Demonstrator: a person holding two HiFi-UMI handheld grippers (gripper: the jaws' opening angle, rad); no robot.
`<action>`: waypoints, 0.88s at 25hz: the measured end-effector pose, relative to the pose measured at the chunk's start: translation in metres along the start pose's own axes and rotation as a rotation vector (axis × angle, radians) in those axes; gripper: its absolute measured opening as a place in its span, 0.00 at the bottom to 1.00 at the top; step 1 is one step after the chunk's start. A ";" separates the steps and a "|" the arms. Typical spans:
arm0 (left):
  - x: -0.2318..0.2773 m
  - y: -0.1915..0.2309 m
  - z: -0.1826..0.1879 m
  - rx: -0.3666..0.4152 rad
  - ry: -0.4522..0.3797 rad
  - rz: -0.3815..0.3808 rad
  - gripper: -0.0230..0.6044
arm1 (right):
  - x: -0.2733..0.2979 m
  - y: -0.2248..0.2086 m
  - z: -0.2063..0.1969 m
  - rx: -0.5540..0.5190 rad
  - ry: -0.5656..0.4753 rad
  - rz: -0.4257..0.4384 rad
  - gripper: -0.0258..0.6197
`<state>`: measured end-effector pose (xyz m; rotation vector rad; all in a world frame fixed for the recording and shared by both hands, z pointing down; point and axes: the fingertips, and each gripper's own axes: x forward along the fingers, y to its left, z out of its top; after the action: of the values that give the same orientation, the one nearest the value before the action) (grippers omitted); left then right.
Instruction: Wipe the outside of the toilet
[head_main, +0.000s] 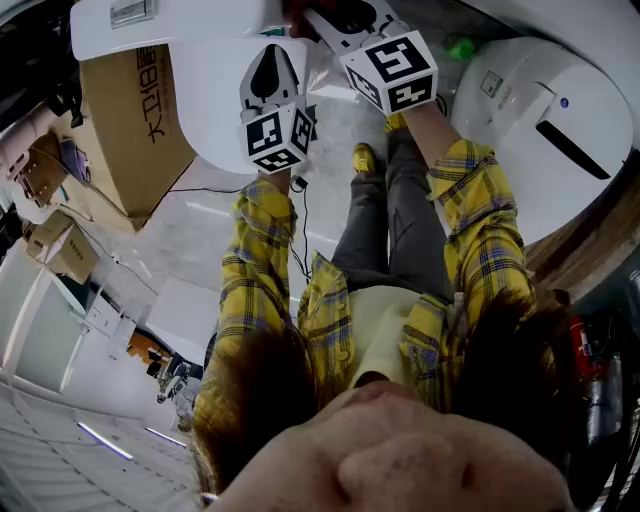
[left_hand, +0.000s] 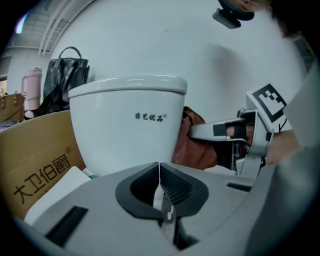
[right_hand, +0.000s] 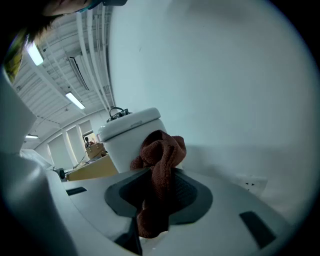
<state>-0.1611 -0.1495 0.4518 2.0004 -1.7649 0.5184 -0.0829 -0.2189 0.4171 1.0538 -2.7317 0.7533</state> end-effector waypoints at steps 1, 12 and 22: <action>0.001 -0.001 -0.001 -0.001 0.003 -0.002 0.05 | 0.003 -0.003 -0.003 -0.001 0.005 -0.006 0.23; 0.010 0.000 -0.016 0.009 0.039 -0.008 0.05 | 0.020 -0.033 -0.050 0.015 0.098 -0.079 0.23; 0.014 0.004 -0.029 0.005 0.062 0.004 0.05 | 0.030 -0.049 -0.099 0.059 0.197 -0.108 0.23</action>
<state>-0.1632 -0.1457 0.4844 1.9626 -1.7327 0.5803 -0.0802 -0.2195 0.5312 1.0675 -2.4811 0.8746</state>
